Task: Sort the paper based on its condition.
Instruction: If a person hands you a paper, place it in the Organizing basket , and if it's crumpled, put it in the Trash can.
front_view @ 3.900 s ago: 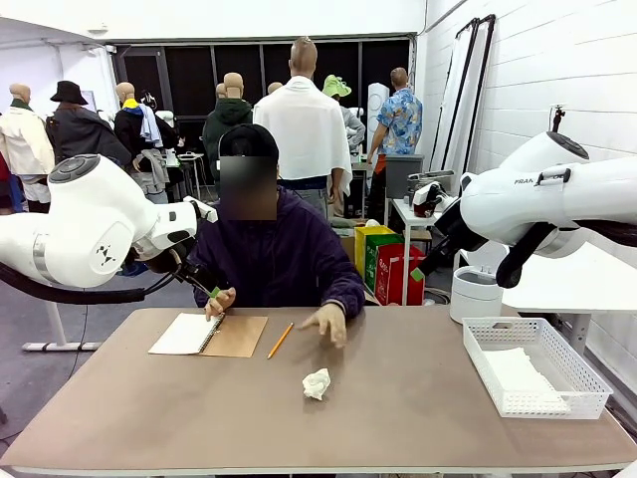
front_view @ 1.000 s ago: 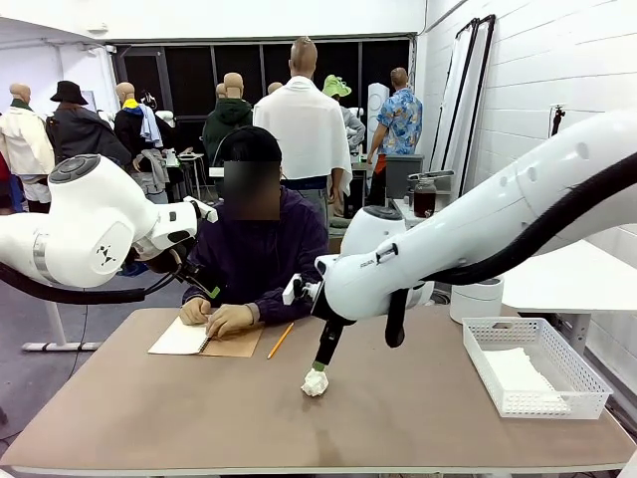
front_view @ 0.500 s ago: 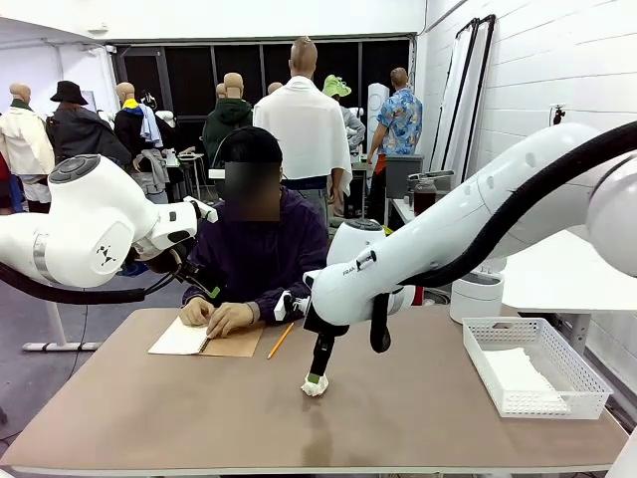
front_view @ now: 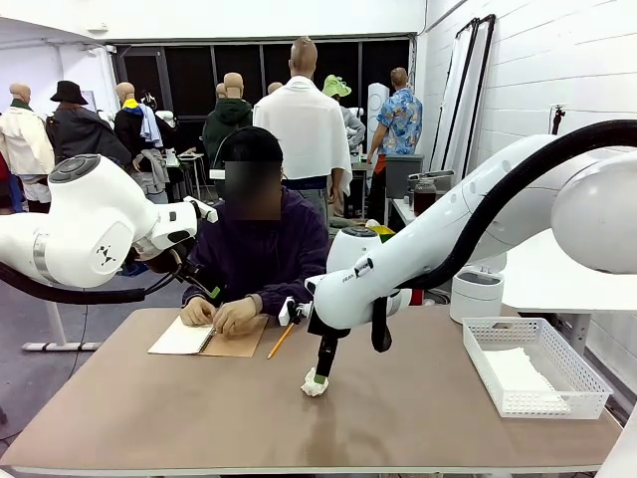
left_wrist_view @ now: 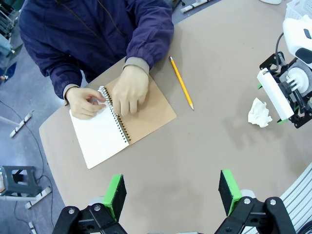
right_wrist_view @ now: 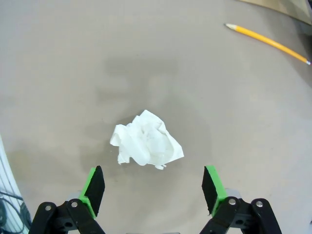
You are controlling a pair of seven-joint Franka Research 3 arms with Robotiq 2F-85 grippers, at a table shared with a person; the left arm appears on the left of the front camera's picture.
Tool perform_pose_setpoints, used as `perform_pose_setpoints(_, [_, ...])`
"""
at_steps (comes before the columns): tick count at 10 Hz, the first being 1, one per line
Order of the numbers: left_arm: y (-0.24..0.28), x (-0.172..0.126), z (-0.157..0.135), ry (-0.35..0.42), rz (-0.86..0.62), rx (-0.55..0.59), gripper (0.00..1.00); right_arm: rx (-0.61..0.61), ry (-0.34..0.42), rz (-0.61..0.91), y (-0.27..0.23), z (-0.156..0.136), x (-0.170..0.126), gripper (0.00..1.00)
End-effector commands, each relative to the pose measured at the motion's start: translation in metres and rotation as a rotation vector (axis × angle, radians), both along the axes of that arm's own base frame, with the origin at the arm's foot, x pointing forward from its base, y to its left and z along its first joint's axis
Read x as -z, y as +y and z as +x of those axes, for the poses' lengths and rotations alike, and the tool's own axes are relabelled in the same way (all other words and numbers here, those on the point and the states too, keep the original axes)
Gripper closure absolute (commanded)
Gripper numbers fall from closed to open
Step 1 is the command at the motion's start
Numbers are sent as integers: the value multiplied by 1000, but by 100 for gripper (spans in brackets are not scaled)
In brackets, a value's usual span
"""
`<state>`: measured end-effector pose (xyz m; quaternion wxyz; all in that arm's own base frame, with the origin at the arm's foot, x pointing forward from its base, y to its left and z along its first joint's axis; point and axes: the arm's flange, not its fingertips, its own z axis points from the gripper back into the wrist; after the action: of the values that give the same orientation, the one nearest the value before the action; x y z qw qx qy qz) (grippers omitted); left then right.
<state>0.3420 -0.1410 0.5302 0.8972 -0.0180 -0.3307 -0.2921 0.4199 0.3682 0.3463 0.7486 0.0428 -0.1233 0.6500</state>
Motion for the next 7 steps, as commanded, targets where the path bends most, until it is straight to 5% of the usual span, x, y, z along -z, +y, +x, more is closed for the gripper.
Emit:
perform_pose_setpoints(1, [1, 0, 1, 1, 0, -2, 0, 21, 0, -14, 10, 6, 6, 0])
perform_pose_setpoints(7, [1, 0, 1, 1, 0, -2, 0, 29, 48, -41, 16, 10, 25, 0])
